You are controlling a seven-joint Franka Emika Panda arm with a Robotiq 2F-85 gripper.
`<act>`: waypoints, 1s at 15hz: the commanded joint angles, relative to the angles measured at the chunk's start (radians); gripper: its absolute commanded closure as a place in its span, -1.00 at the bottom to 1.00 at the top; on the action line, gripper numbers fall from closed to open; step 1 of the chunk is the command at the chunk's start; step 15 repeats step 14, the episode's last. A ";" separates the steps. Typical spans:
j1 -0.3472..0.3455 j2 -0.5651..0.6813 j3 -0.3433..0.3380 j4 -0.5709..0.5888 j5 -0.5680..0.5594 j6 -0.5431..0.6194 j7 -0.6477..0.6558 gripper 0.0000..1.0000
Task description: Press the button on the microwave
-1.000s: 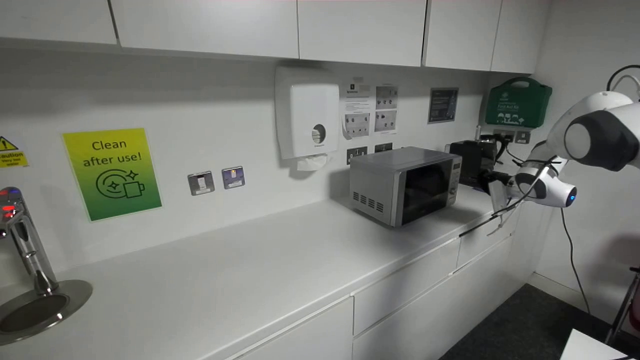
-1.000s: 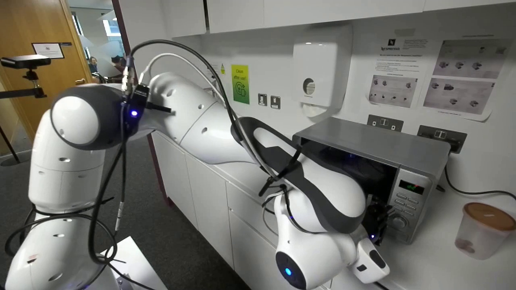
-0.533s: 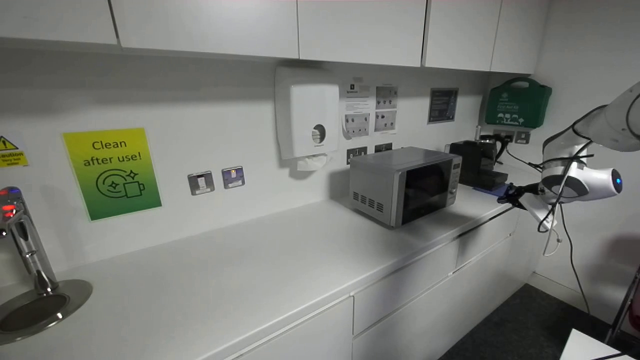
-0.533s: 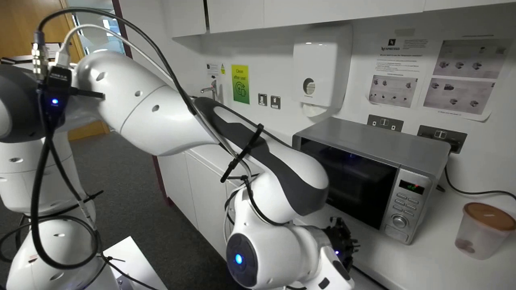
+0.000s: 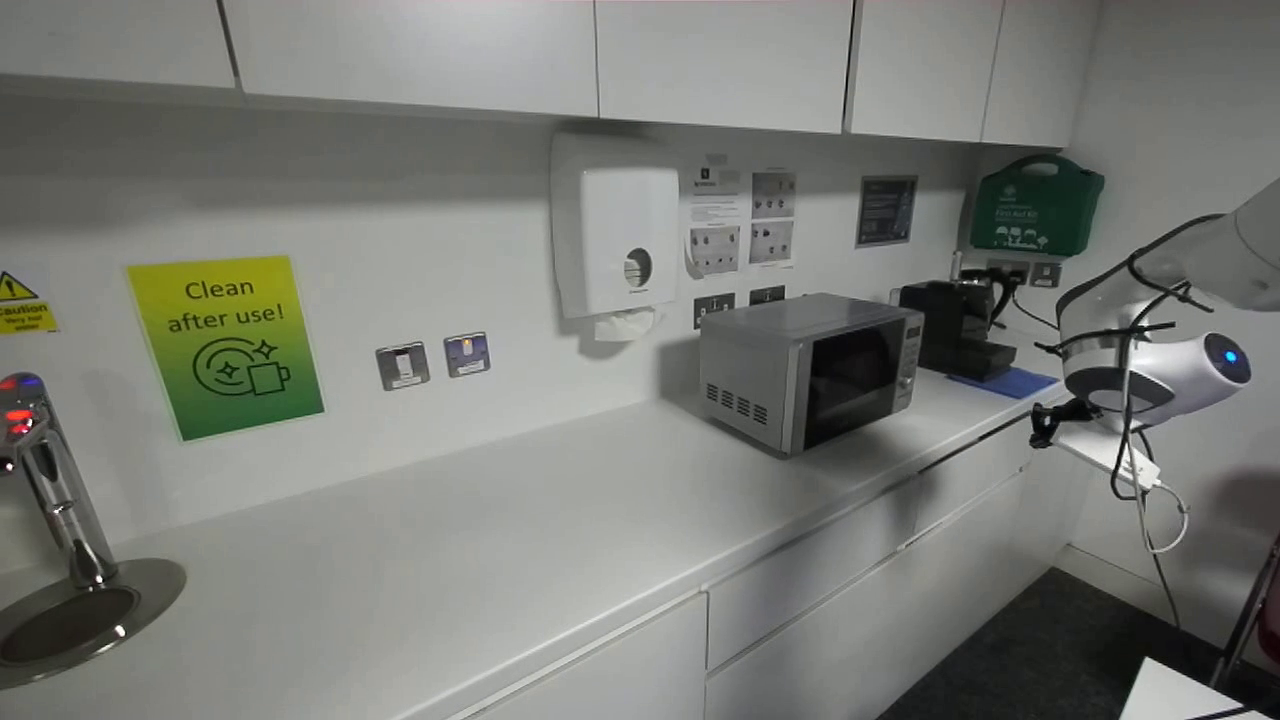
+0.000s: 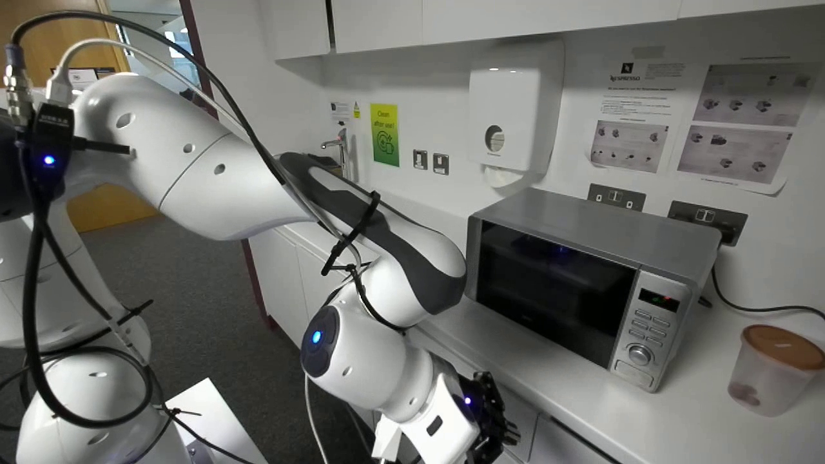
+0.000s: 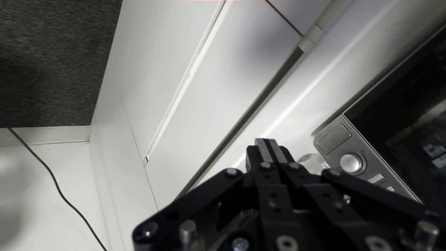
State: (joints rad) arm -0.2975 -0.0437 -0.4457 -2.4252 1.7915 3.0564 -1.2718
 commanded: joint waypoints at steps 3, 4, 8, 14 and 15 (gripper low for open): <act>-0.011 -0.031 0.059 -0.225 -0.284 -0.011 0.205 1.00; -0.016 -0.023 0.062 -0.263 -0.367 -0.030 0.269 1.00; -0.011 -0.025 0.044 -0.348 -0.638 -0.017 0.463 1.00; 0.002 -0.023 0.046 -0.321 -0.585 0.001 0.428 0.50; 0.002 -0.023 0.046 -0.321 -0.585 0.001 0.428 0.50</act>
